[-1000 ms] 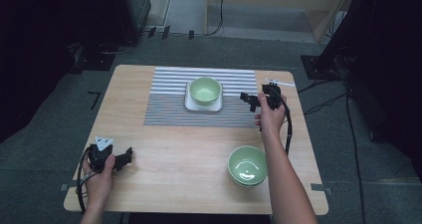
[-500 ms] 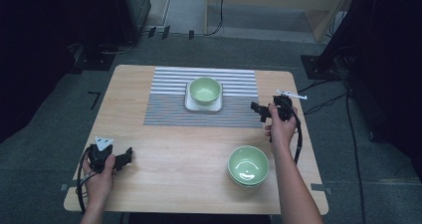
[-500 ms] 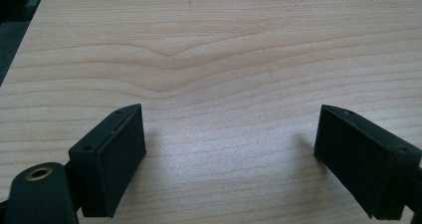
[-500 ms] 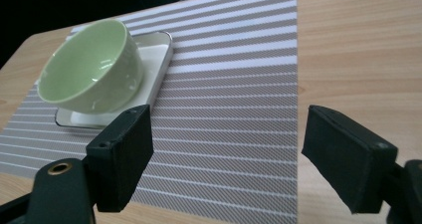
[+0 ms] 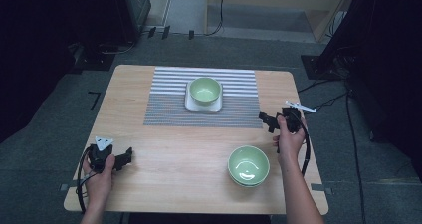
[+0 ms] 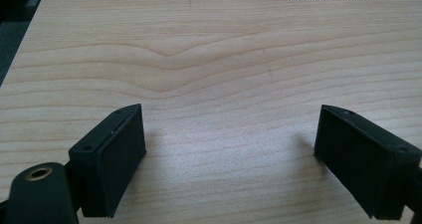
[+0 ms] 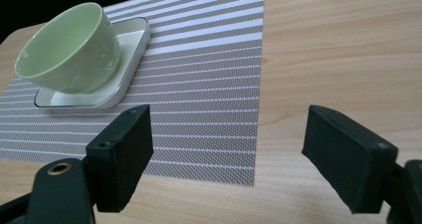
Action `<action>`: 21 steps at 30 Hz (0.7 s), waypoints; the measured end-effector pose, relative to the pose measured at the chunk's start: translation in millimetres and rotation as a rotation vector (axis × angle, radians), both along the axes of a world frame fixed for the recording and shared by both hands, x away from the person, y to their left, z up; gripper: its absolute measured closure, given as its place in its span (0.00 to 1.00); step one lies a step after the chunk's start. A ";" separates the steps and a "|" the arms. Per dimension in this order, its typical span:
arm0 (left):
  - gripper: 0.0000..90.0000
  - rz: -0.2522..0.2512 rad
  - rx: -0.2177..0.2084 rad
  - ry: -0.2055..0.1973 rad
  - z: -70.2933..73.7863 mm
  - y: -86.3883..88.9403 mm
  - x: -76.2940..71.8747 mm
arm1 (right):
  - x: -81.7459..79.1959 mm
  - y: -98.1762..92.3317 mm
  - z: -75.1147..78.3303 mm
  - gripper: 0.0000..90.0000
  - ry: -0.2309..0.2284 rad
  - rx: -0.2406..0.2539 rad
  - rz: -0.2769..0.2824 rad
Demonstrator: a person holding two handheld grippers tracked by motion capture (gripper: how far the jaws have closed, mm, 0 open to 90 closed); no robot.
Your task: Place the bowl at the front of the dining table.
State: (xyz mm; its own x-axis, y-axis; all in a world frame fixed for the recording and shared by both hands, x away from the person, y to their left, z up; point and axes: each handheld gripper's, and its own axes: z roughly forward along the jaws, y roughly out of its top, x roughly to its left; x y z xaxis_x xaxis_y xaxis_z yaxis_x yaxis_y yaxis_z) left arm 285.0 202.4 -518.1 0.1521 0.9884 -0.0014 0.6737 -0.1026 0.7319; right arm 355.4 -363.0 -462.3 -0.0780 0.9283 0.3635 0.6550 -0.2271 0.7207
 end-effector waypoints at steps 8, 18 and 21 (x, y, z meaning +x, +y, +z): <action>0.14 0.000 0.000 0.000 0.0 0.0 0.0 | -18.7 -9.6 -13.1 0.22 0.000 -0.004 -0.018; 0.14 0.000 0.000 0.000 0.0 -0.1 0.0 | -42.9 -23.7 -31.5 0.22 0.010 0.002 -0.045; 0.14 0.000 0.000 0.000 0.0 0.0 0.0 | -50.3 -27.1 -35.6 0.22 0.012 0.002 -0.055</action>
